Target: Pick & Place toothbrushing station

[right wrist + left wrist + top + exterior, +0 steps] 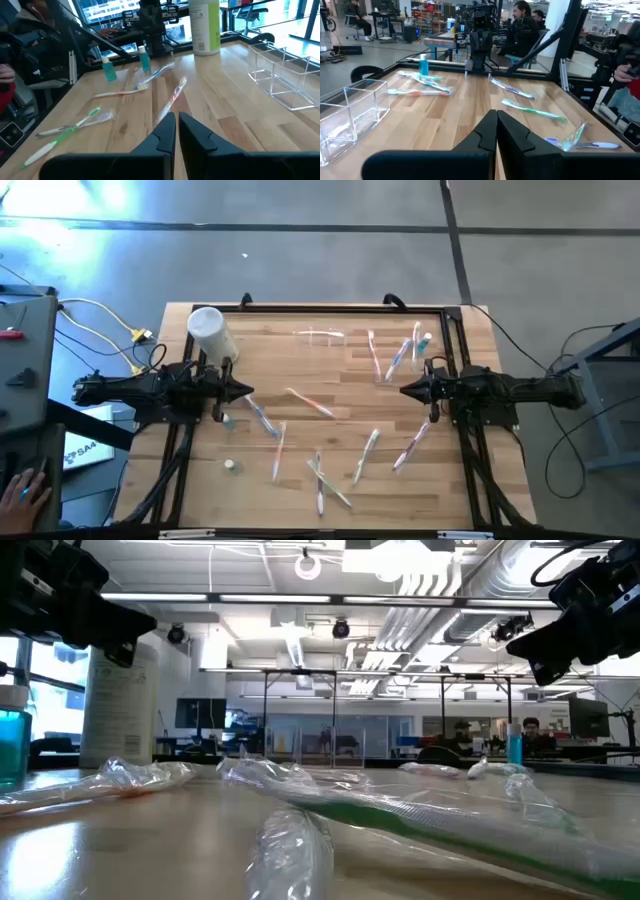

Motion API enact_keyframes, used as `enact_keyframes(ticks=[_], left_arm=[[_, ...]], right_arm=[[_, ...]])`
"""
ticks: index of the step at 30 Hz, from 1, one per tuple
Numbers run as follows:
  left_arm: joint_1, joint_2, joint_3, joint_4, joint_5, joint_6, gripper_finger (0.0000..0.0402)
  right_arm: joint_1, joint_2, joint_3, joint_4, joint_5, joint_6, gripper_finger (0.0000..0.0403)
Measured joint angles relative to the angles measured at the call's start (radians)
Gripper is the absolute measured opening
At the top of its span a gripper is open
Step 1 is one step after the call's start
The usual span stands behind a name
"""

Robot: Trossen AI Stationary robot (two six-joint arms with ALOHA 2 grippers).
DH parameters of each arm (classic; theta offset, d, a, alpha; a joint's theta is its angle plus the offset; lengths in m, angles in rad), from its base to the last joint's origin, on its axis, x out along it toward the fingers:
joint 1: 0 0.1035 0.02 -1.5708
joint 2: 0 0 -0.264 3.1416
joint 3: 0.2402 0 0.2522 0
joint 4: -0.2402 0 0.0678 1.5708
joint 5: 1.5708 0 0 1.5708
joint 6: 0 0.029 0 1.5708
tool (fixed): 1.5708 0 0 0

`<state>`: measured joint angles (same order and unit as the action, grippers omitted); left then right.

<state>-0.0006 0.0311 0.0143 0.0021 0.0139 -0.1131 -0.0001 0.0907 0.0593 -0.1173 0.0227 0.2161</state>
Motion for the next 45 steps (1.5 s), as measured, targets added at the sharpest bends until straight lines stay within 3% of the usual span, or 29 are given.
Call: enact_keyframes(ticks=[29, 34, 38, 45], left_arm=[[0.000, 0.000, 0.000, 0.000, -0.002, 0.000, 0.0008], [0.000, 0.000, 0.000, 0.000, -0.002, 0.000, 0.0008], [0.000, 0.000, 0.000, 0.000, -0.003, 0.000, 0.0008], [0.000, 0.000, 0.000, 0.000, -0.003, 0.000, 0.0008]], right_arm=[[0.000, 0.000, 0.000, 0.000, 0.013, -0.062, 0.0014], [0.000, 0.000, 0.000, 0.003, 0.076, -0.075, 0.0016], [0.000, 0.000, 0.000, 0.011, 0.207, -0.141, 0.0034], [0.000, 0.000, -0.004, 0.062, 0.344, -0.164, 0.0111]])
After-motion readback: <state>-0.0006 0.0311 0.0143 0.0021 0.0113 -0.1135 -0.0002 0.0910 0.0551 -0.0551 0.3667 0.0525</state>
